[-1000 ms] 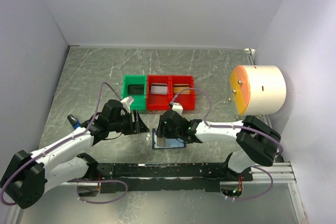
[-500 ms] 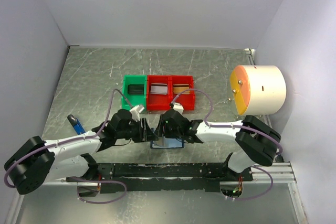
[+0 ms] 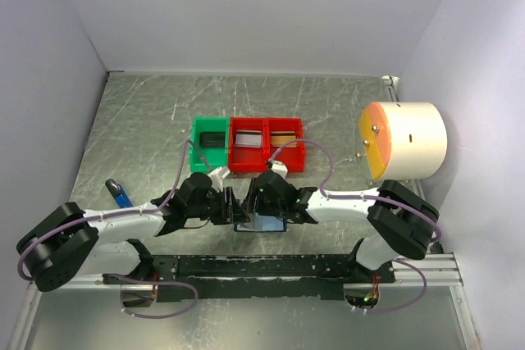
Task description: Take the credit cards out of the card holder
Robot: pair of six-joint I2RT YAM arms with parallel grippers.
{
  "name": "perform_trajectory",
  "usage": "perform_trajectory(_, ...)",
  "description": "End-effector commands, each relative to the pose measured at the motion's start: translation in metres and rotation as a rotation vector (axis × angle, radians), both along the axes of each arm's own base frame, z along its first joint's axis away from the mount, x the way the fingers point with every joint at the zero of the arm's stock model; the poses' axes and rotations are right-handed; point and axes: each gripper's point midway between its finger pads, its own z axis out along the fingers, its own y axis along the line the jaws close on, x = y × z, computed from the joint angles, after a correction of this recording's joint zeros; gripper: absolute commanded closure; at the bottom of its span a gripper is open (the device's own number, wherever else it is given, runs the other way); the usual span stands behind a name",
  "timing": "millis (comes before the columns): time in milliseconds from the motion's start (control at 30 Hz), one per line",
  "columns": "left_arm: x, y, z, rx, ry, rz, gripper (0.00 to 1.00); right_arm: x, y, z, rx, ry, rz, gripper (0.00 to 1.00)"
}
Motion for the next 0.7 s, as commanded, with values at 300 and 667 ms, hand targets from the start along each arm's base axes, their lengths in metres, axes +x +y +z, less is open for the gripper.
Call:
perform_trajectory(300, 0.018, -0.017, 0.002, 0.009, -0.042, 0.031, 0.68, -0.024, -0.023, -0.033, -0.122, 0.098, 0.043, 0.46)
perform_trajectory(667, 0.029, 0.005, -0.016, 0.242, -0.026, 0.152, 0.93, -0.008, -0.024, 0.007, -0.105, 0.014, 0.04, 0.27)
